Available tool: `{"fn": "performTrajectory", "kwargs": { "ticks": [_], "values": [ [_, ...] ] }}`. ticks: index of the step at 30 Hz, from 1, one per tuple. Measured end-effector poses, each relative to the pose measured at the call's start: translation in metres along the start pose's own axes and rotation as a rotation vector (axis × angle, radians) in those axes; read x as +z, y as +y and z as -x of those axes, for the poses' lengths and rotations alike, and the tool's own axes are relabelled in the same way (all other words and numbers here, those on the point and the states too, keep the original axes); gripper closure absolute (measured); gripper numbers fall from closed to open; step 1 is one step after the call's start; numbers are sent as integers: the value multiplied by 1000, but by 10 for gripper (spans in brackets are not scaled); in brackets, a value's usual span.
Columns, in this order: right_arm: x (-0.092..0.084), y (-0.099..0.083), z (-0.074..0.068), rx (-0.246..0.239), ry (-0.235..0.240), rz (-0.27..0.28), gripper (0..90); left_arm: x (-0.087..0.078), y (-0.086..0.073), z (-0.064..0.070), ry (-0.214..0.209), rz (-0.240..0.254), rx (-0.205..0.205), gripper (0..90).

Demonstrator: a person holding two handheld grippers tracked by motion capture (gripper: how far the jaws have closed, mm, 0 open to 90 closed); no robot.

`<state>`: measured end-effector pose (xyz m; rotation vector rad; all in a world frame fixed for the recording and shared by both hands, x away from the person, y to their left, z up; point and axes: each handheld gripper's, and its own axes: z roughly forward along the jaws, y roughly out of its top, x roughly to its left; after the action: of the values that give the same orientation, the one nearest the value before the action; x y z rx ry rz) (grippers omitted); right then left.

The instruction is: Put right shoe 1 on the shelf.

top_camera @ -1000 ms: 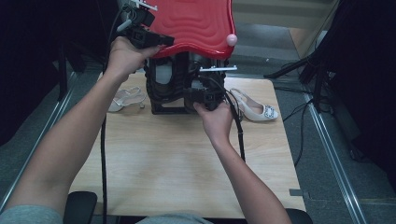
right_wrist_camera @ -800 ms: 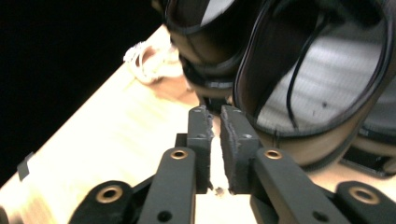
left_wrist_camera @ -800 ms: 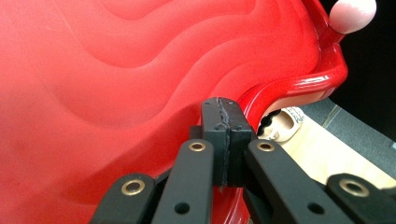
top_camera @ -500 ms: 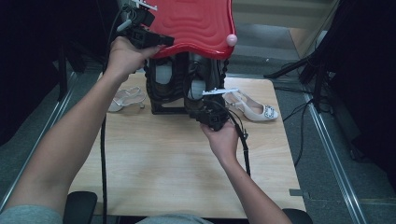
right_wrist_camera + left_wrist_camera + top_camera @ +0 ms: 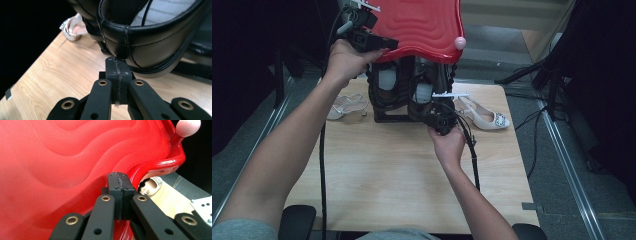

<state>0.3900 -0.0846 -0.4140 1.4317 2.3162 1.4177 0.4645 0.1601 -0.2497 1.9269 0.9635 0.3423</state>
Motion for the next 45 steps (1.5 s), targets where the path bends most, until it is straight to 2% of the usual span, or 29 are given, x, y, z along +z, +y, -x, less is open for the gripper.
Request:
{"fn": "performTrajectory", "kwargs": {
  "ticks": [5,9,16,18,21,23,26,30,32,34,38,41,43,45],
  "values": [
    [7,11,0,2,-8,13,900,-1,0,0,4,-2,6,900],
    [11,22,4,7,-36,15,900,-1,0,0,10,-5,13,900],
    [6,38,19,14,-103,23,900,-1,0,-1,9,-4,17,900],
    [5,40,25,18,-100,24,900,-1,0,0,9,-3,18,900],
    [5,42,28,8,-139,30,900,-2,-1,-1,7,-5,19,900],
    [4,42,32,26,-119,33,900,-2,-1,-1,6,-3,16,900],
    [4,42,31,8,-128,34,900,-2,0,-2,-6,8,-2,900],
    [6,44,32,5,-148,28,900,-3,-1,-4,-39,19,-32,900],
    [7,44,33,6,-167,23,900,-3,0,-3,-23,14,-22,900],
    [11,41,35,8,-208,6,900,-2,-1,1,20,-7,28,900],
    [7,29,41,49,-145,44,900,-2,0,-1,14,-7,15,900],
    [3,23,40,39,-138,35,900,-4,2,0,5,-3,-6,890],
    [-1,19,38,27,-125,35,900,-9,5,0,-35,9,-44,789],
    [-7,15,35,25,-103,39,900,-14,7,5,-11,-1,-27,775]
  ]
}}
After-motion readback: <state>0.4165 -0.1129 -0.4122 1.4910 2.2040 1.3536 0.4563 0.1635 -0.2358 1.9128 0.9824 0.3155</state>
